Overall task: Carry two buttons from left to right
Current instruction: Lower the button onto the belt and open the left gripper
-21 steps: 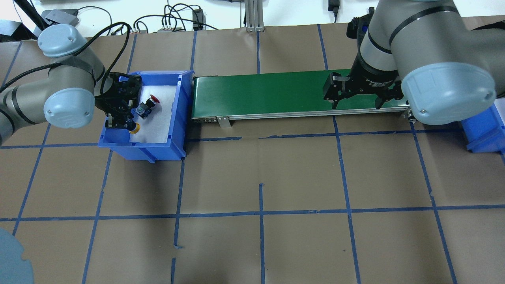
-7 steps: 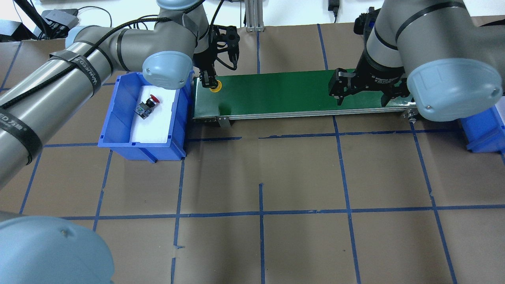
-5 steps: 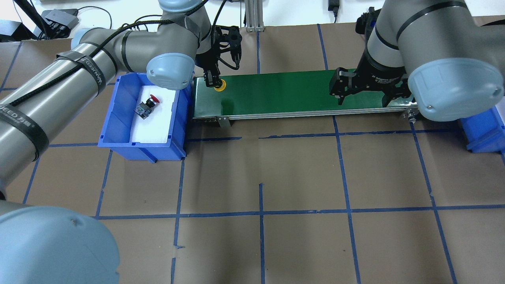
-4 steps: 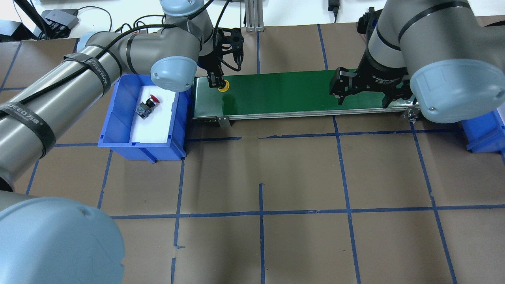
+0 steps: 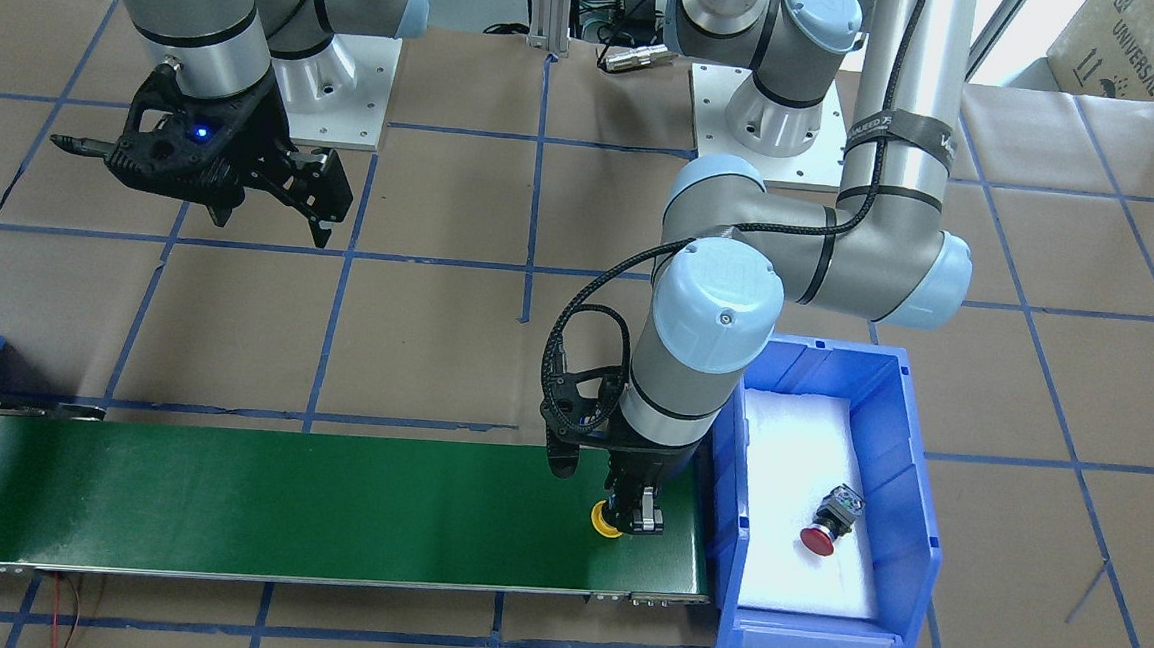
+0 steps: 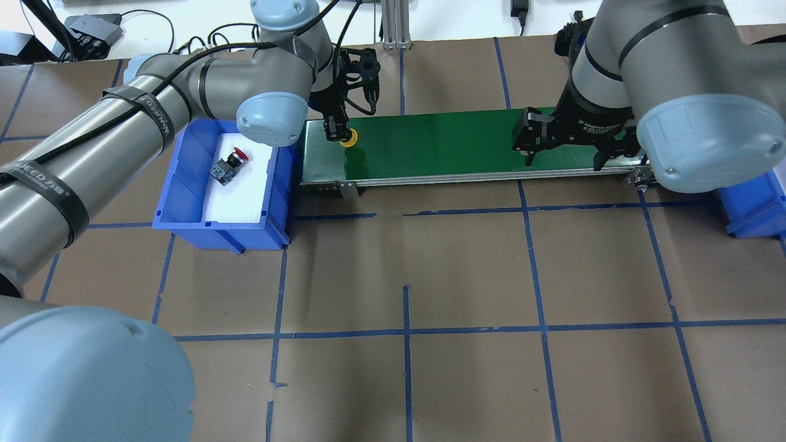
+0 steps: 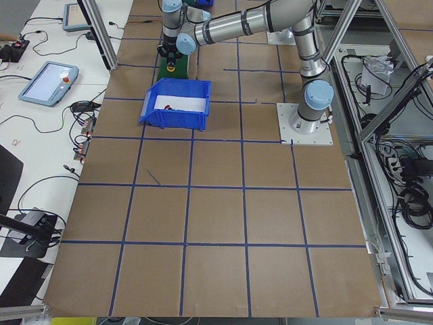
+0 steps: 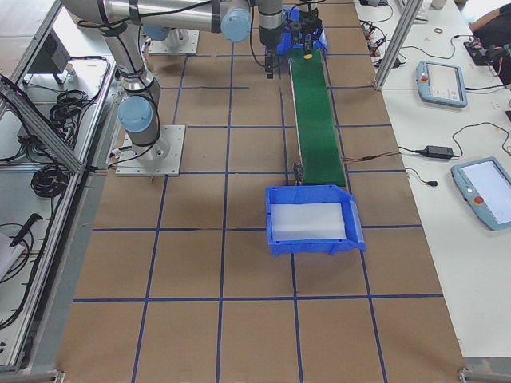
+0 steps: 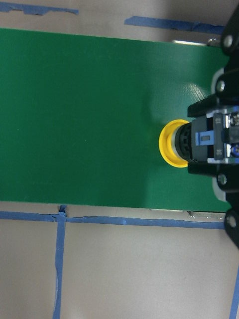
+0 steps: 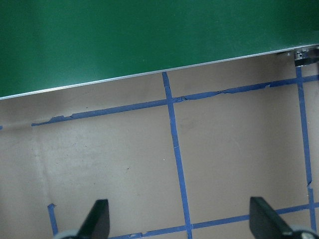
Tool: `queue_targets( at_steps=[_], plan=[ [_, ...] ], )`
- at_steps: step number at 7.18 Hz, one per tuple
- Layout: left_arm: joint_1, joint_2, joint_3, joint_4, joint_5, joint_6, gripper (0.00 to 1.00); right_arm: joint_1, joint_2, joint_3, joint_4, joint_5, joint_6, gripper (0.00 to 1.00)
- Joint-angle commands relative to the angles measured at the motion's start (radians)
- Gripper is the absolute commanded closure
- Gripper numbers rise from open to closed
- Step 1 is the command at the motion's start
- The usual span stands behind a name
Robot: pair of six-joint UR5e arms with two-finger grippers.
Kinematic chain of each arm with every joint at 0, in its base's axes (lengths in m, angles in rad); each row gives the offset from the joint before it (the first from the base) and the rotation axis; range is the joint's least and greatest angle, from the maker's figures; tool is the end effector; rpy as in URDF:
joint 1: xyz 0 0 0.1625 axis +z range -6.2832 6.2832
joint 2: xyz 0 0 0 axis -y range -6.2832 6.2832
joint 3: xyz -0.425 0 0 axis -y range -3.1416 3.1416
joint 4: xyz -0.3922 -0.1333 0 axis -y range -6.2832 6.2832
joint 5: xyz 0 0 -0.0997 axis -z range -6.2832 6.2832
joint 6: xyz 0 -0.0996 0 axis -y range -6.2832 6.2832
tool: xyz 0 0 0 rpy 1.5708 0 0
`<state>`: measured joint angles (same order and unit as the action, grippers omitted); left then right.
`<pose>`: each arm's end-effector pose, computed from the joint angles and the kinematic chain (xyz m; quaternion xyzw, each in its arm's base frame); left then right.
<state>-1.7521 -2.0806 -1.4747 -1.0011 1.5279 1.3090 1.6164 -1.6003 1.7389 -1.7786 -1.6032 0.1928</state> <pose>-0.2580 -0.6445 0.2930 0.6771 0.7314 -0.0773 0.0236 0.1519 -0.4758 0.4407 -0.0740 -0.9965 0.0363 0.0120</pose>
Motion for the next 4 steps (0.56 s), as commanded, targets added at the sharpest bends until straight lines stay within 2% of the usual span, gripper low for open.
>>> queue_targets(
  at_steps=[1, 4],
  plan=[
    [0.0, -0.001, -0.018, -0.001, -0.002, 0.001, 0.54, -0.001, -0.001, 0.001, -0.001, 0.0, 0.001, 0.0],
    [-0.001, 0.004, -0.018, -0.001, -0.003, 0.0, 0.52, -0.001, 0.0, 0.001, -0.001, 0.0, 0.001, 0.0]
  ],
)
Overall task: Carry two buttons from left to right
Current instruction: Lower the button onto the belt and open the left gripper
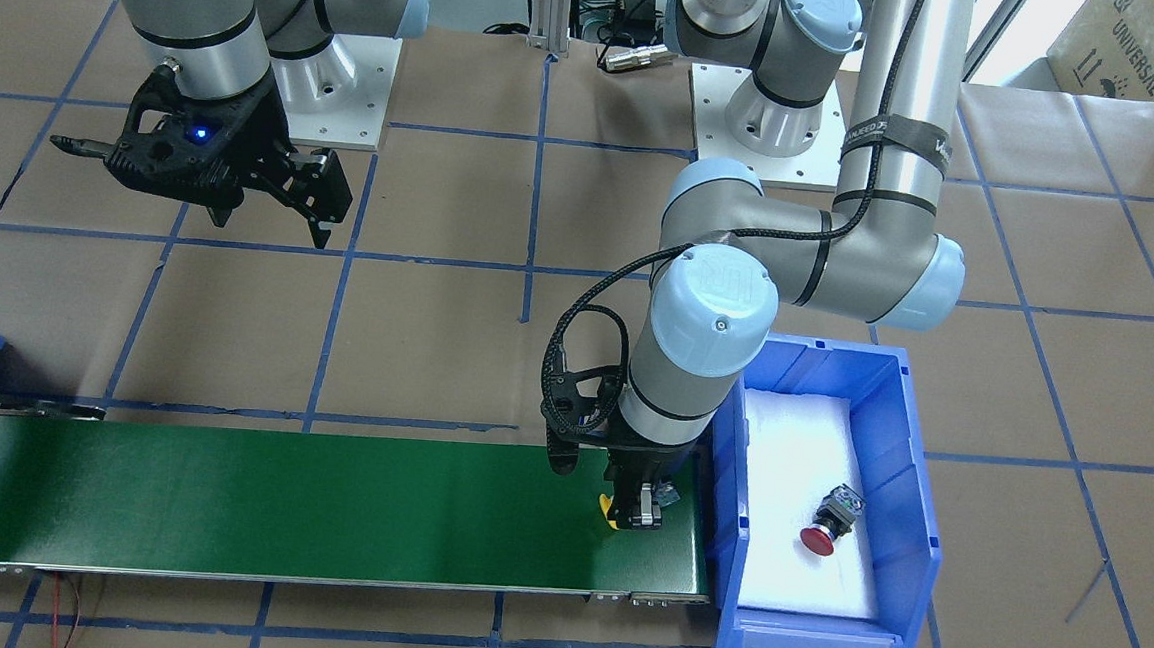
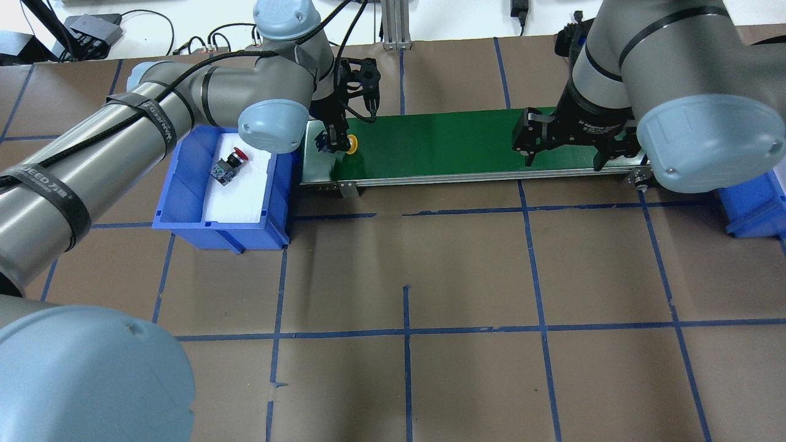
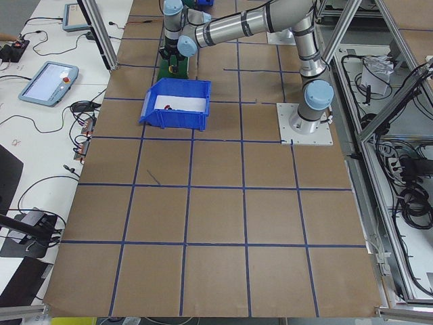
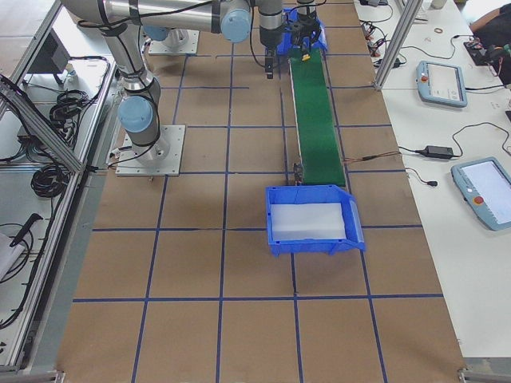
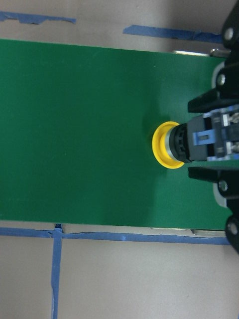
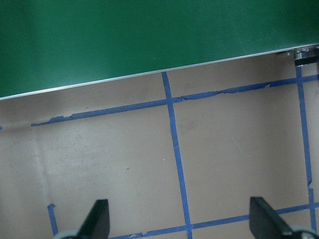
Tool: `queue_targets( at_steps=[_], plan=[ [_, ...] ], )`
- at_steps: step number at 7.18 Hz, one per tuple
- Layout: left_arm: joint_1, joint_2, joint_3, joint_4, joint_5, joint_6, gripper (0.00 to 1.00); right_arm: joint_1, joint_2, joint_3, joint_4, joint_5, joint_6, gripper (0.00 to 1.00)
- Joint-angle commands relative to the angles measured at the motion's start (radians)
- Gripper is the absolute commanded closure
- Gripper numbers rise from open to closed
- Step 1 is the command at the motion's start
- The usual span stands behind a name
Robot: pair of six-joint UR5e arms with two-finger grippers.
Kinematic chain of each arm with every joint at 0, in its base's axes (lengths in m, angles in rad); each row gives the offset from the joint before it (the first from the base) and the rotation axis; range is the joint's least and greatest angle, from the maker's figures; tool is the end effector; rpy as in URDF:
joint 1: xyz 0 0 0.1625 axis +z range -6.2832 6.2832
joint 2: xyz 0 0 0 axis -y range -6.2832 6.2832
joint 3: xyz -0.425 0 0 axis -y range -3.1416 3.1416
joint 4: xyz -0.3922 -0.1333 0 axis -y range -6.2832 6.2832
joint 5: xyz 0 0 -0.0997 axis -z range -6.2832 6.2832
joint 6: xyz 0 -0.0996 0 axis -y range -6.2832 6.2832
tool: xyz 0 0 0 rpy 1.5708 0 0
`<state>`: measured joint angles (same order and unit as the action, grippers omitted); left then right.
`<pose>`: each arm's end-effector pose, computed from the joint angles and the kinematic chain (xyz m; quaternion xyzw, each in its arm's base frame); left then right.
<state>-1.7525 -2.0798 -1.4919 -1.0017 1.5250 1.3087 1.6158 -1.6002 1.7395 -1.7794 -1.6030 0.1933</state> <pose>-0.2578 -0.6401 0.2854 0.6775 0.7319 -0.0709 0.0178 0.1517 -0.4759 0.4405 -0.0746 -0.9965 0.0363 0.0119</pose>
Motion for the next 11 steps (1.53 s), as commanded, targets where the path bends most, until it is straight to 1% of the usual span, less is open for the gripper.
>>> queue_targets(
  at_steps=[1, 2, 3, 4, 6, 7, 8, 9, 10, 11],
  plan=[
    [0.001, 0.004, -0.001, 0.0, 0.001, 0.0, 0.52, -0.001, 0.0, 0.0, 0.0, 0.0, 0.0, 0.0],
    [-0.001, 0.006, -0.001, 0.0, 0.0, 0.0, 0.52, -0.001, 0.0, 0.0, 0.0, 0.0, 0.0, 0.0],
    [-0.001, 0.01, -0.001, -0.002, 0.001, 0.0, 0.46, -0.001, 0.0, 0.0, 0.0, 0.001, 0.0, 0.0],
    [0.001, 0.024, -0.008, -0.003, 0.003, 0.0, 0.29, -0.001, 0.0, 0.0, 0.0, 0.0, 0.0, 0.0],
    [0.026, 0.047, 0.002, -0.006, 0.02, -0.009, 0.06, -0.001, 0.0, 0.0, 0.0, 0.001, 0.0, 0.0],
    [0.08, 0.081, -0.002, -0.014, 0.021, -0.056, 0.03, -0.001, 0.0, 0.0, 0.0, 0.002, 0.0, 0.0],
    [0.127, 0.104, 0.019, -0.026, 0.059, -0.074, 0.0, 0.001, 0.0, 0.0, 0.001, 0.002, 0.0, 0.0],
    [0.158, 0.122, 0.018, -0.026, 0.116, -0.141, 0.0, -0.001, 0.0, 0.0, 0.002, 0.002, 0.0, 0.0],
    [0.209, 0.124, 0.015, -0.026, 0.109, -0.255, 0.0, 0.001, 0.0, 0.0, 0.002, 0.002, 0.0, 0.0],
    [0.229, 0.115, 0.006, -0.025, 0.119, -0.282, 0.0, -0.001, 0.002, 0.0, -0.002, 0.002, 0.002, 0.0]
  ],
)
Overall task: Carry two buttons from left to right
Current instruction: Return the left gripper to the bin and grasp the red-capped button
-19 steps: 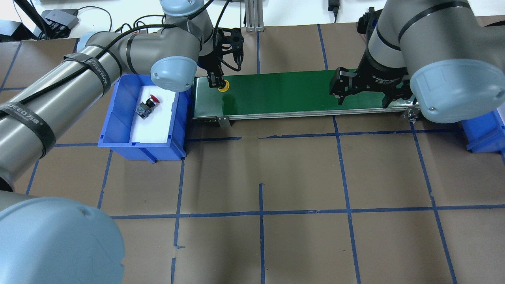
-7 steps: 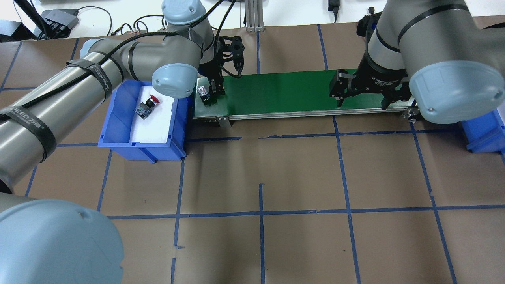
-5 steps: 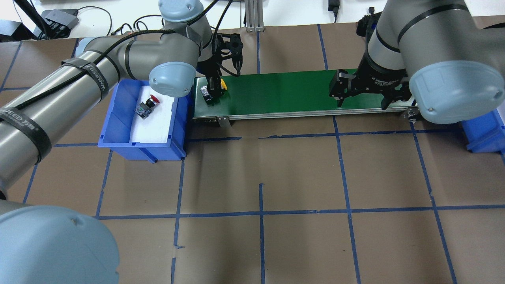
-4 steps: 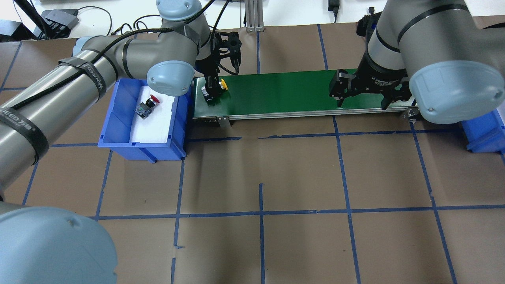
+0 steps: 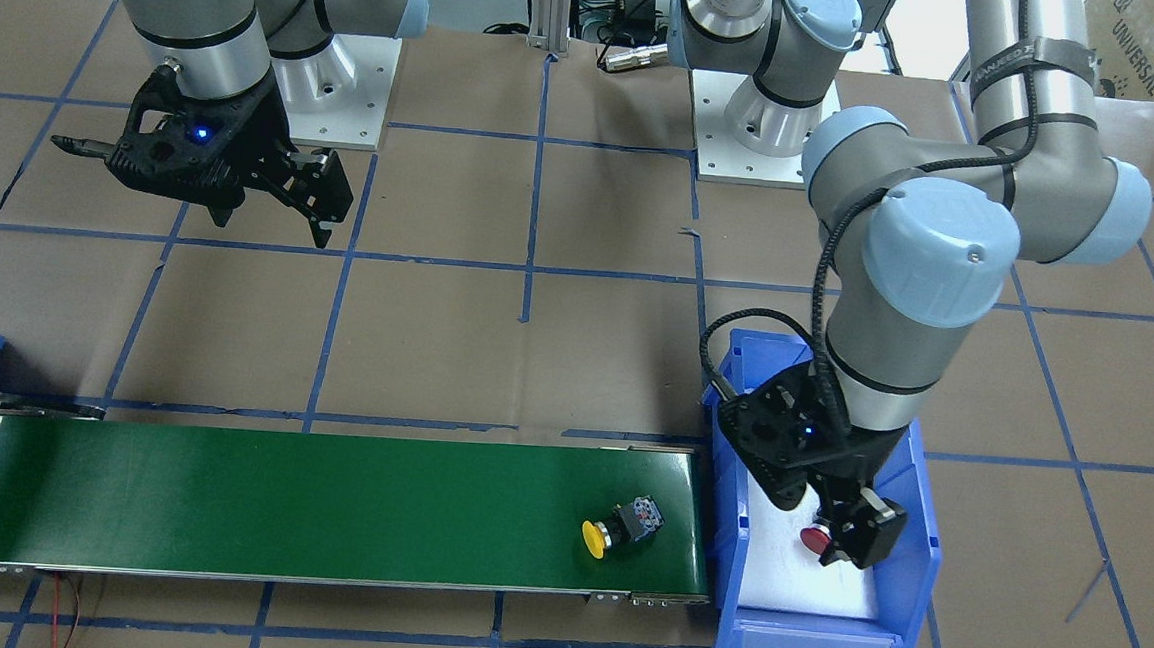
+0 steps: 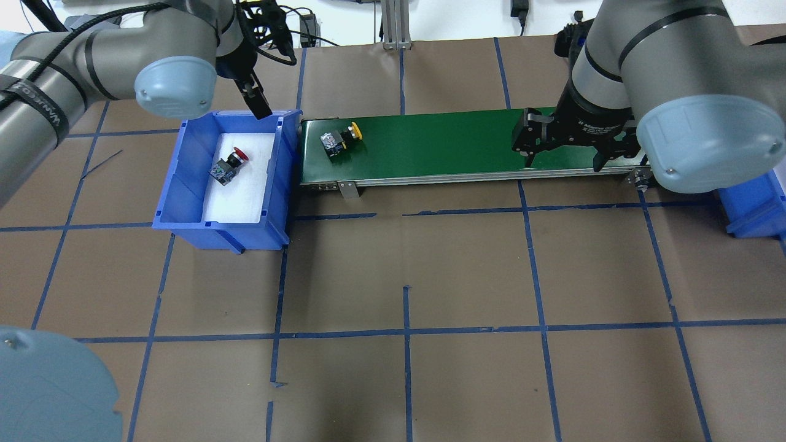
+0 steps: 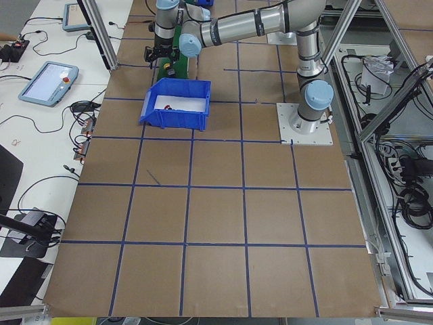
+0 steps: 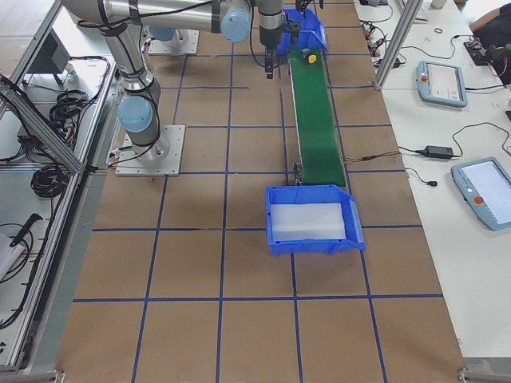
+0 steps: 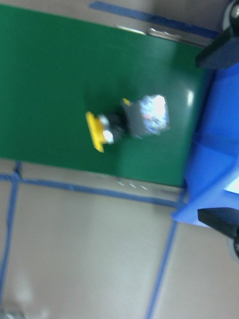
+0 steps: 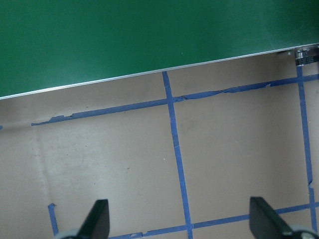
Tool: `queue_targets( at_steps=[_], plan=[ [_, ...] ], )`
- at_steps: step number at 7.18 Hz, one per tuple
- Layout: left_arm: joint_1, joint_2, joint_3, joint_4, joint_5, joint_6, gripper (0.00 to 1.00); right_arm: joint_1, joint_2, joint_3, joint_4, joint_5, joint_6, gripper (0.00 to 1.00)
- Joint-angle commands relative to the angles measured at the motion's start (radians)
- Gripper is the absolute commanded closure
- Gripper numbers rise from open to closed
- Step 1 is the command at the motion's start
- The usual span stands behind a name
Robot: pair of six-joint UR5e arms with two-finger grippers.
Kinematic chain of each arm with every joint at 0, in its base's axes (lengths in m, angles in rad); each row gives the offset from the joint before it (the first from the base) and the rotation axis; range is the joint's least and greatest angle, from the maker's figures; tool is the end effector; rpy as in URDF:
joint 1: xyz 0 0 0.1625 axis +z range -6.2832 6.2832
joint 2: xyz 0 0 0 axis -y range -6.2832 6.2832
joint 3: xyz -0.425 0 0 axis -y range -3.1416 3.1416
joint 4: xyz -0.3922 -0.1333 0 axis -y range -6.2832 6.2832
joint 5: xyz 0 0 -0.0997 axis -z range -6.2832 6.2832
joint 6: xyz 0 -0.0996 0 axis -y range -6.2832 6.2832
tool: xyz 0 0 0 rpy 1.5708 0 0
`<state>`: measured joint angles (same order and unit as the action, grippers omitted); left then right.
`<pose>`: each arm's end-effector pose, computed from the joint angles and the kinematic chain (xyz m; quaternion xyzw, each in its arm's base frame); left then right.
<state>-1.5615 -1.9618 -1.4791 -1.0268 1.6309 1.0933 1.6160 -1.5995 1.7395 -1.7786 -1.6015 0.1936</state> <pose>-0.1212 -0.6587 0.3675 0.5086 0.8518 -0.0883 0.0893 0.1519 -0.4760 0.4400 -0.0746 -0.9965 0.0355 0.0112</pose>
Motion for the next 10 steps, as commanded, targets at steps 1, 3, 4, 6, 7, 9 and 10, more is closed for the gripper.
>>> queue_targets(
  at_steps=[1, 3, 4, 6, 7, 9, 10],
  plan=[
    [0.082, -0.023, -0.019, 0.001, 0.014, -0.1, 0.0, -0.001, 0.001, 0.0, 0.001, 0.0, 0.001, 0.0],
    [0.112, -0.054, -0.03, -0.001, 0.007, -0.141, 0.0, -0.001, 0.001, 0.0, -0.001, 0.0, 0.001, 0.0],
    [0.112, -0.06, -0.076, -0.013, -0.014, -0.141, 0.0, -0.001, 0.001, 0.0, 0.001, 0.0, 0.001, 0.0],
    [0.112, -0.095, -0.124, -0.003, -0.035, -0.139, 0.0, -0.001, 0.001, 0.0, 0.001, 0.0, 0.001, 0.0],
    [0.112, -0.1, -0.127, -0.003, -0.039, -0.139, 0.0, -0.001, 0.001, 0.0, 0.001, 0.0, 0.001, 0.0],
    [0.112, -0.101, -0.124, -0.001, -0.039, -0.139, 0.01, -0.001, 0.001, 0.0, -0.001, 0.0, 0.0, 0.0],
    [0.112, -0.107, -0.113, 0.001, -0.036, -0.136, 0.04, -0.001, 0.001, 0.0, -0.001, 0.0, 0.0, 0.0]
  ],
)
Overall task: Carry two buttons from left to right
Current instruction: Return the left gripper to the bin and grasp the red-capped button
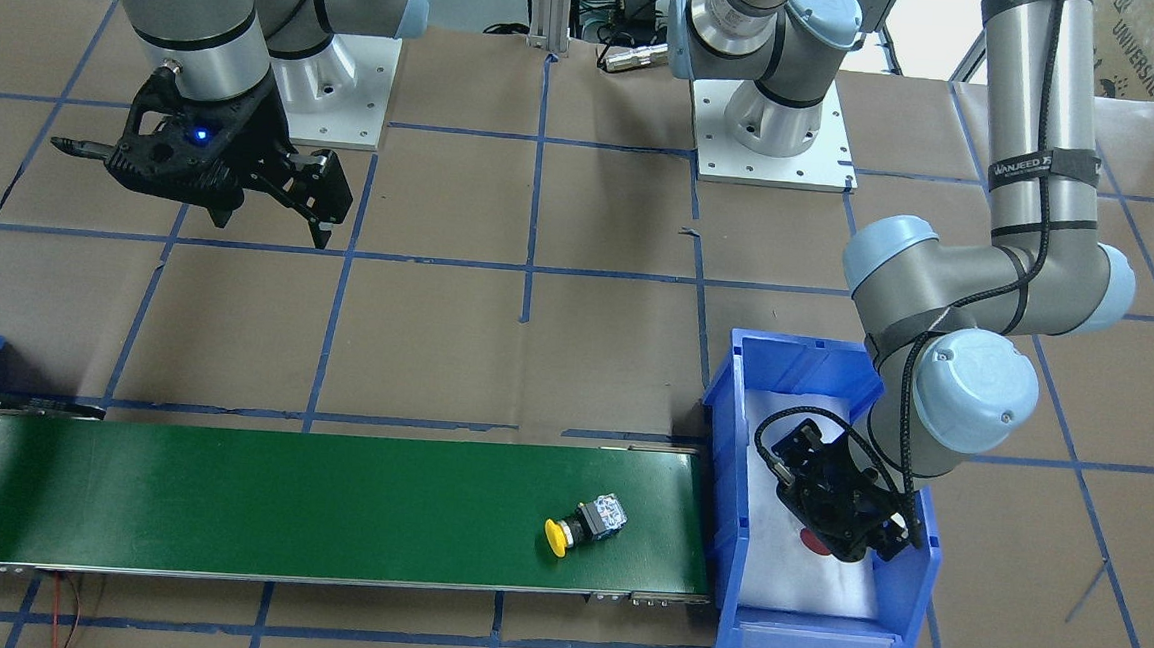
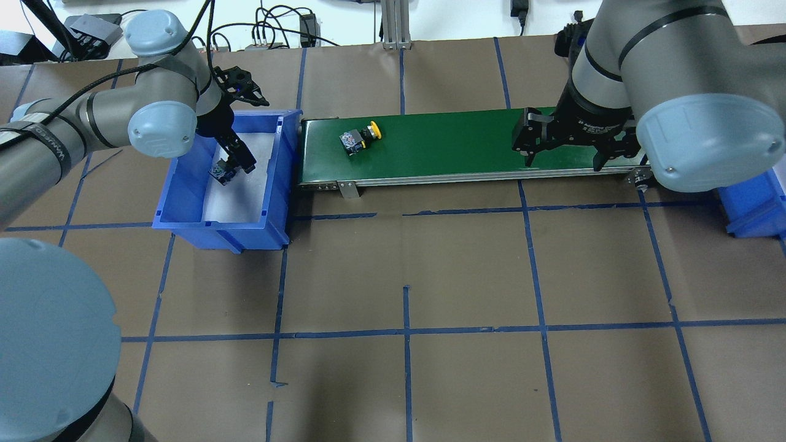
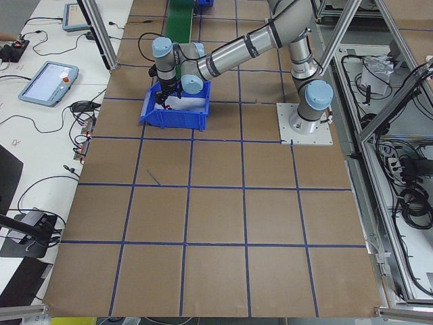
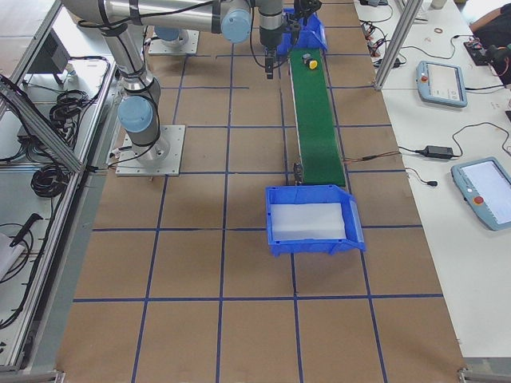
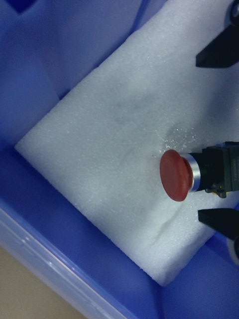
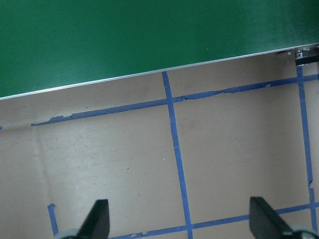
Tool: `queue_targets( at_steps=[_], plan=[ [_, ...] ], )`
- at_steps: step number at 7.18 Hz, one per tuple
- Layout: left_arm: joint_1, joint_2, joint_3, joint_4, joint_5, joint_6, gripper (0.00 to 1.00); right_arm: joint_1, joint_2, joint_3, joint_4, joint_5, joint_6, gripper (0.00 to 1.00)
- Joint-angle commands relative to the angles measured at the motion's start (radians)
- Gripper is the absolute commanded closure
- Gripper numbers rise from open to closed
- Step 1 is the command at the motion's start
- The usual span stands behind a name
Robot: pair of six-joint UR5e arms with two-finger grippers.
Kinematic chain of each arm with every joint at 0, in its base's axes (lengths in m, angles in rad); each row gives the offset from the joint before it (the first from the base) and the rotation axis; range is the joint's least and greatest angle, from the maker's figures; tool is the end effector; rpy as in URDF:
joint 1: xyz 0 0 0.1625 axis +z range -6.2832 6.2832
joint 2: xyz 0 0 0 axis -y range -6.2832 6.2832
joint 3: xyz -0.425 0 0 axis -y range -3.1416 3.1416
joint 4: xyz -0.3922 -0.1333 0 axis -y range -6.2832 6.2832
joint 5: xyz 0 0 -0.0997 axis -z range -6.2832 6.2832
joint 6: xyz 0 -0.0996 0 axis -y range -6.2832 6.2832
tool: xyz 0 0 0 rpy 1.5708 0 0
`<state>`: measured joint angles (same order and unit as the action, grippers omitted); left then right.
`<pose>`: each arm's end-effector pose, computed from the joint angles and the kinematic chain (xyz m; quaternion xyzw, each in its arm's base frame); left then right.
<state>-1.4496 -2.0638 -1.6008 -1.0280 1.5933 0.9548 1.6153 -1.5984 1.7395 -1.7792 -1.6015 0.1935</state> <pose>-0.0524 -0.6537 0.2434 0.4047 0.9143 -0.0027 0.0147 0.1516 -0.4765 0.4396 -0.0749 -0.9965 0.0352 0.0112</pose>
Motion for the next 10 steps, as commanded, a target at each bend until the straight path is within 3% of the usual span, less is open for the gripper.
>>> queue_targets(
  at_steps=[1, 4, 7, 9, 10],
  plan=[
    [0.003, -0.027, -0.004, 0.002, -0.001, -0.01, 0.05, 0.0, 0.0, 0.0, 0.0, 0.0, 0.0, 0.0],
    [0.003, -0.074, 0.001, 0.061, 0.004, -0.027, 0.1, 0.002, 0.0, 0.0, 0.001, 0.0, 0.001, 0.0],
    [0.003, -0.075, 0.005, 0.062, 0.007, -0.031, 0.59, 0.002, 0.0, 0.0, 0.001, 0.0, 0.001, 0.0],
    [0.003, -0.052, 0.018, 0.057, 0.005, -0.057, 0.69, 0.002, 0.0, 0.0, 0.001, 0.0, 0.001, 0.0],
    [0.002, -0.027, 0.018, 0.052, -0.001, -0.139, 0.69, 0.002, 0.0, 0.0, 0.001, 0.0, 0.001, 0.0]
  ],
)
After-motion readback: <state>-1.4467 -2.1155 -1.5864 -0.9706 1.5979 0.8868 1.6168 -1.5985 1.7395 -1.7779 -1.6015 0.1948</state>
